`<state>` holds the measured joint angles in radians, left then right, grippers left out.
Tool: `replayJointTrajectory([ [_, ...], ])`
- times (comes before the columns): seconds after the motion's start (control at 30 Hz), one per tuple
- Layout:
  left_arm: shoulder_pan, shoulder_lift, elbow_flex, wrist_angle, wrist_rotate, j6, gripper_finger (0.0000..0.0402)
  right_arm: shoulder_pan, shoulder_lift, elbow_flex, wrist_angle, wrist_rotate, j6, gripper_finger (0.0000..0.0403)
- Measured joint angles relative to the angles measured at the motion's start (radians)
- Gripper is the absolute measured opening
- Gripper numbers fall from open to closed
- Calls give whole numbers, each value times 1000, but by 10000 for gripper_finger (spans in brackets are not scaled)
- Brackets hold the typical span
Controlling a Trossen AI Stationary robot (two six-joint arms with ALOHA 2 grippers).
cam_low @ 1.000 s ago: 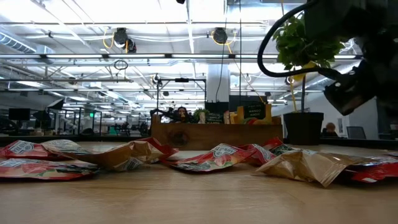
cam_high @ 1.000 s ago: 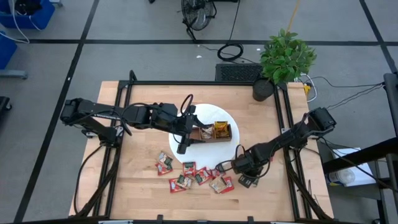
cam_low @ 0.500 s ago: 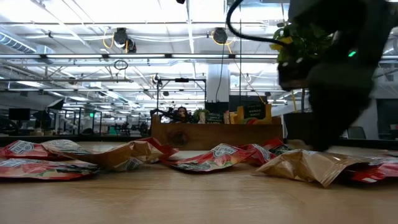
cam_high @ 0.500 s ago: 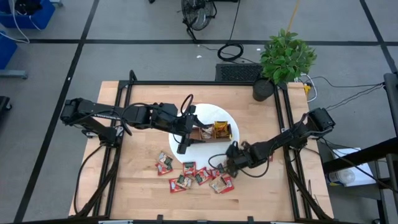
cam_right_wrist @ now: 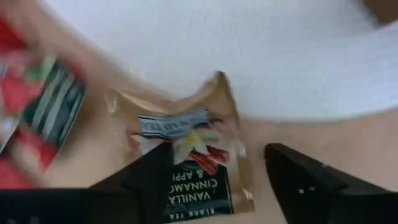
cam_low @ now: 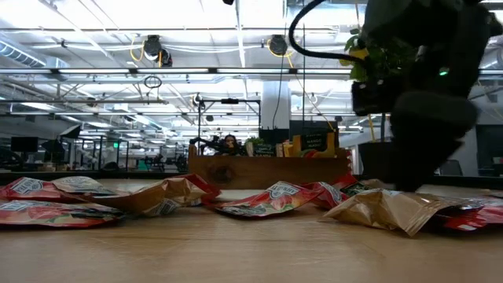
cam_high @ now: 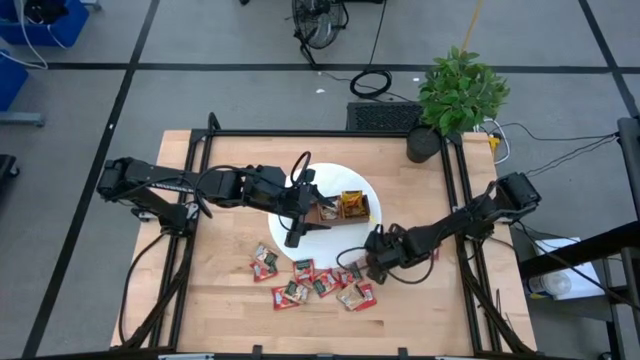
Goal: Pick & Place Tea
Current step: Put the brown tea bag into the middle section of the wooden organizer
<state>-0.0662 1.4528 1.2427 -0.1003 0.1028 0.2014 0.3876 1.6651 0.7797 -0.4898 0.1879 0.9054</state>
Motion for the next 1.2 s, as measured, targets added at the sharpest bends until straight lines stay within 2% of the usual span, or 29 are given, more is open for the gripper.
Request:
replayJointTrajectory([
  [0.13, 0, 0, 0, 0, 0, 0, 253, 10, -86, 63, -138, 22, -9, 277],
  [0.23, 0, 0, 0, 0, 0, 0, 253, 6, -117, 102, -155, 45, -51, 281],
  [0.37, 0, 0, 0, 0, 0, 0, 253, -13, -111, 135, -201, -10, -66, 281],
  [0.5, 0, 0, 0, 0, 0, 0, 253, -4, -94, 193, -224, -10, -64, 281],
  [0.67, 0, 0, 0, 0, 0, 0, 253, 10, -27, 279, -271, -12, -74, 281],
  [0.87, 0, 0, 0, 0, 0, 0, 253, 22, 126, 371, -345, -12, -102, 281],
  [1.03, 0, 0, 0, 0, 0, 0, 253, 18, 229, 392, -409, -49, -87, 280],
  [1.2, 0, 0, 0, 0, 0, 0, 253, 12, 279, 391, -463, -84, -73, 263],
])
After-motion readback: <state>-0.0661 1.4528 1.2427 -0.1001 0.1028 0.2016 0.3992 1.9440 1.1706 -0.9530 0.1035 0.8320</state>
